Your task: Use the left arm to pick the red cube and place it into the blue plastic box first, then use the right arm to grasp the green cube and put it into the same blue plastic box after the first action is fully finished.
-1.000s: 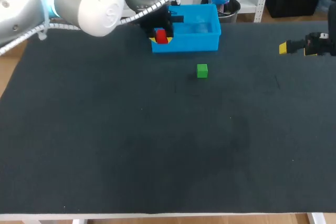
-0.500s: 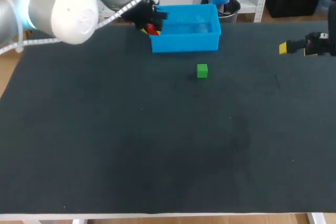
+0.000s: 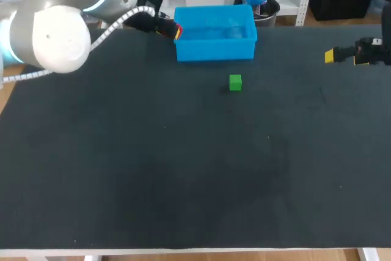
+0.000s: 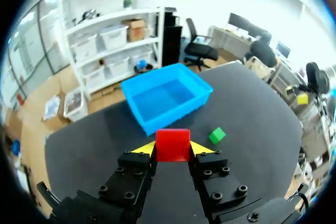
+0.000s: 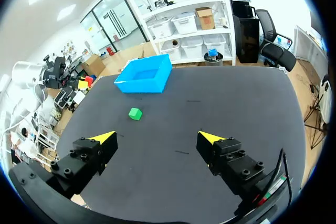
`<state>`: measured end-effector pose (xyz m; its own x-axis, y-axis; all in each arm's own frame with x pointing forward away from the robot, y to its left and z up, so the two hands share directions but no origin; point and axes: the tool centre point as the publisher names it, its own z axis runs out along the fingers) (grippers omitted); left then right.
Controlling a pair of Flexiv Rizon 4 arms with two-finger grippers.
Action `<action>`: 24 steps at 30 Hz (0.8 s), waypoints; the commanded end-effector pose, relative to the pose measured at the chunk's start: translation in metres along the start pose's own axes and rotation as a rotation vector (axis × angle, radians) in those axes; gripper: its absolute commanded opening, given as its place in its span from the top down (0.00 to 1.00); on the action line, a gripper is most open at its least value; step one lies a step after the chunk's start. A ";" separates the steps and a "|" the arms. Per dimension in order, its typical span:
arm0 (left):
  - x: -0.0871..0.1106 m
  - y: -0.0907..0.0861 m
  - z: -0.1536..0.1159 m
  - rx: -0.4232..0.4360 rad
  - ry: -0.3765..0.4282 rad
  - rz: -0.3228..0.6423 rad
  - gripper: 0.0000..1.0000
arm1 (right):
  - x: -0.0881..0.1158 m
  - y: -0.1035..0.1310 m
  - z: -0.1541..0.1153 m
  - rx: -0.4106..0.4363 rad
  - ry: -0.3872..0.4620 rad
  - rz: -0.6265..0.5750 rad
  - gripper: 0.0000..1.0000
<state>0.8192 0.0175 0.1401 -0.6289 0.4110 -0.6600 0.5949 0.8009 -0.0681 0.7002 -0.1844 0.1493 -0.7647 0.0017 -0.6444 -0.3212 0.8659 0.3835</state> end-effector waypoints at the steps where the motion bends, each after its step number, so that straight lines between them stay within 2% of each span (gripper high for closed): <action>1: 0.003 0.002 -0.002 0.133 -0.040 0.033 1.00 | 0.000 0.000 0.000 0.001 0.001 0.000 0.00; 10: -0.008 0.007 0.005 0.149 -0.053 0.062 1.00 | 0.000 0.000 0.000 0.001 0.001 0.000 0.00; 24: -0.025 0.013 0.036 0.176 -0.061 0.068 1.00 | 0.000 0.000 0.000 0.001 0.001 0.000 0.00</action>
<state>0.8452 0.0089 0.1340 -0.5546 0.4260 -0.7147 0.7110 0.6888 -0.1412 0.7002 -0.1844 0.1493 -0.7647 0.0017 -0.6444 -0.3212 0.8659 0.3835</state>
